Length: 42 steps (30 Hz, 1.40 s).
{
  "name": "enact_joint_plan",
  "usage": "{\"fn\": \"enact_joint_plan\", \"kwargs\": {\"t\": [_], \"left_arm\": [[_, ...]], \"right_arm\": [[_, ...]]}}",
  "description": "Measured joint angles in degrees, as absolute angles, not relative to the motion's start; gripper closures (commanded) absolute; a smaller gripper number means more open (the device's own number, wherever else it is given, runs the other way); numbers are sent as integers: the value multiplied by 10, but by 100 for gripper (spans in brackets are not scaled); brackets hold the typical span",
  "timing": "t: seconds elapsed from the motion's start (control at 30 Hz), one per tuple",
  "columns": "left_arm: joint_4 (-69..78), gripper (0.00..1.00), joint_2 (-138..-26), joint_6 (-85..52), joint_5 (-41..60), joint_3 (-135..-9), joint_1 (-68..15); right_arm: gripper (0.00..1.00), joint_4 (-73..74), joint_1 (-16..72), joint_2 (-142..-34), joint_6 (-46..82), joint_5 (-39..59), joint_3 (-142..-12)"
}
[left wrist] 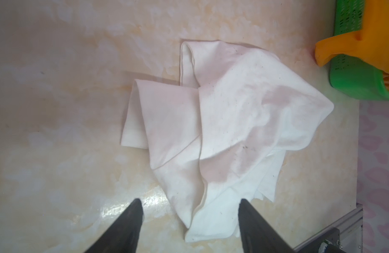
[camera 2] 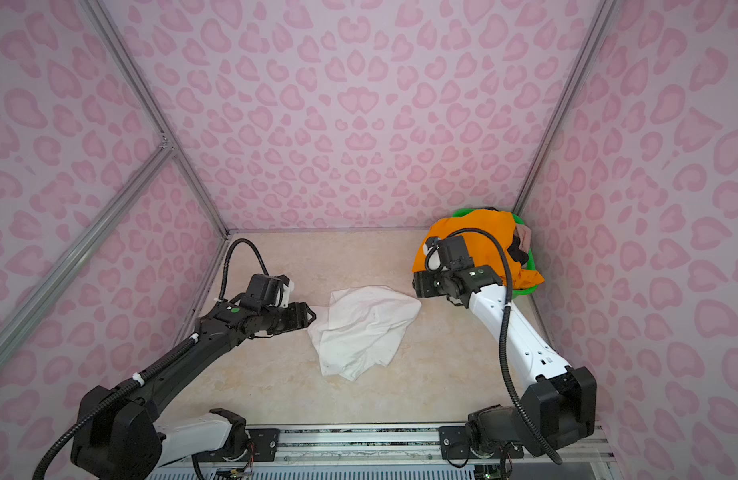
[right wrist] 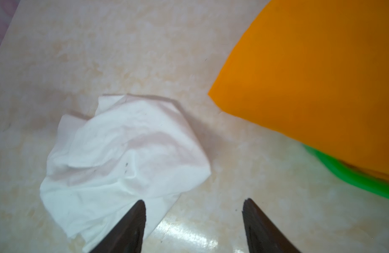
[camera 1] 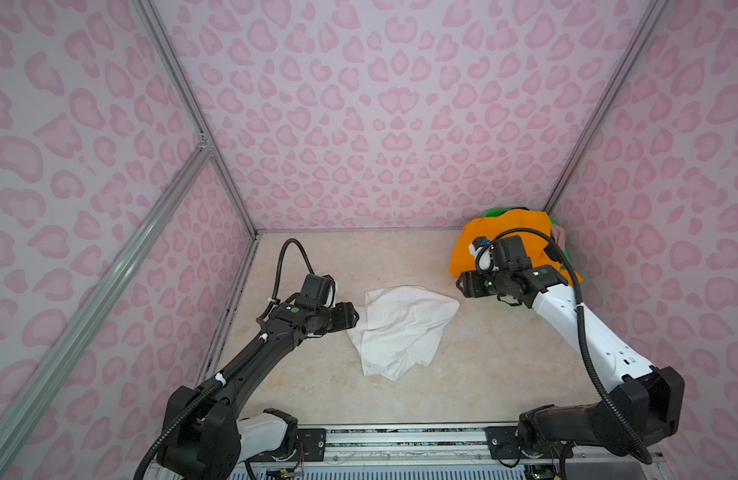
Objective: Fold and stack the mixed laundry pile
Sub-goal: 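Move the left gripper to the shirt's near edge while the right reaches its far edge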
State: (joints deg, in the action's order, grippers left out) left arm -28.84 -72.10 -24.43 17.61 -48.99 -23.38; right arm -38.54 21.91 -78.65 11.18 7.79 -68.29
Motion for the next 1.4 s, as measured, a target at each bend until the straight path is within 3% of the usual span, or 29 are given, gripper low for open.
{"fn": "enact_joint_plan", "kwargs": {"t": [0.17,0.33,0.5,0.63,0.8,0.93,1.07,1.17,1.3,1.4], "left_arm": [[-258,32,-743,-260,179,-479,-254],[-238,32,-755,-274,171,-479,-263],[-223,29,-773,-287,148,-479,-265],[-206,29,-791,-294,152,-480,-269],[-195,41,-828,-295,165,-483,-275],[-193,63,-851,-297,176,-482,-278],[-181,83,-861,-299,185,-480,-279],[-180,95,-864,-304,189,-483,-279],[-184,97,-864,-305,189,-516,-279],[-186,95,-864,-305,189,-550,-279]], "right_arm": [[30,-383,232,-777,138,77,-635],[26,-375,221,-775,145,6,-651],[26,-378,207,-859,145,-46,-709],[26,-376,220,-900,139,-30,-740],[26,-375,226,-923,130,45,-720],[27,-376,231,-939,125,79,-682],[40,-372,233,-951,123,103,-655],[57,-365,232,-966,122,117,-655],[80,-361,232,-977,122,136,-675],[85,-359,232,-977,118,145,-693]]}}
